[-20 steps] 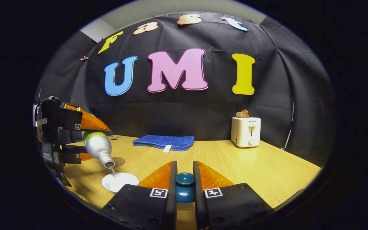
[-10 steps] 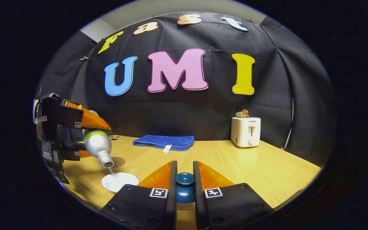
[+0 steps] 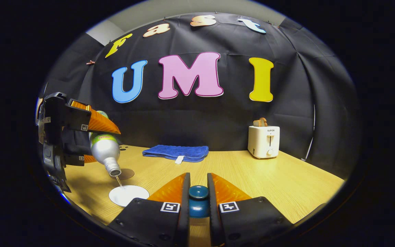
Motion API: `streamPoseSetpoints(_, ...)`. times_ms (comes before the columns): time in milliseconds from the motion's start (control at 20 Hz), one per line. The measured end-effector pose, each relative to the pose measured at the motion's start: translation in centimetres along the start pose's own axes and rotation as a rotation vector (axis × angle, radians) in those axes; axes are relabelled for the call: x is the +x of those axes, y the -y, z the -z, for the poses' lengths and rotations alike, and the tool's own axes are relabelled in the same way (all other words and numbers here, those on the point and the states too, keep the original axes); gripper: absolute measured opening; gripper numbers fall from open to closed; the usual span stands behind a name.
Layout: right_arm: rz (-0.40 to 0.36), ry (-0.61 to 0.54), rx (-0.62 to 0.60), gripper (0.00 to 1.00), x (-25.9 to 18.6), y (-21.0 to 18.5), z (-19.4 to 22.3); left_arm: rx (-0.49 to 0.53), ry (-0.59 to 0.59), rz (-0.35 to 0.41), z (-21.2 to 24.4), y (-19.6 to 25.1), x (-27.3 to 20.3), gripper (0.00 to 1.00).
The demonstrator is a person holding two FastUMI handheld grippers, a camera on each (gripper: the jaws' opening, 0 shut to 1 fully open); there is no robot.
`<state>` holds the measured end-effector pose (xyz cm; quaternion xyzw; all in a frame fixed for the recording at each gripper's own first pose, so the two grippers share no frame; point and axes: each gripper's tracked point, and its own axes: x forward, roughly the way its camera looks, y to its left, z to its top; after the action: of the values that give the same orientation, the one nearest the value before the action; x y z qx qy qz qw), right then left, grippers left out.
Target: Open the teacup lid with one hand, grasp the water bottle and pour water into the teacup with the other hand; after pouring, place the water bottle on the coaster and then close the teacup lid.
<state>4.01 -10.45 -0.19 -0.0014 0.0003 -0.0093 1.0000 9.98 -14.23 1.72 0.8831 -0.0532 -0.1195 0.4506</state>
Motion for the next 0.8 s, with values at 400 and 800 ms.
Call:
streamPoseSetpoints(400, 0.0, 0.0, 0.0, 0.27, 0.0, 0.0, 0.0, 0.046, 0.005, -0.008, -0.4, -0.6, -0.3, 0.81)
streamPoseSetpoints(800, 0.001, 0.0, 0.0, 0.27, 0.0, 0.0, 0.0, 0.093, 0.018, -0.018, -1.1, -1.1, -0.5, 0.81)
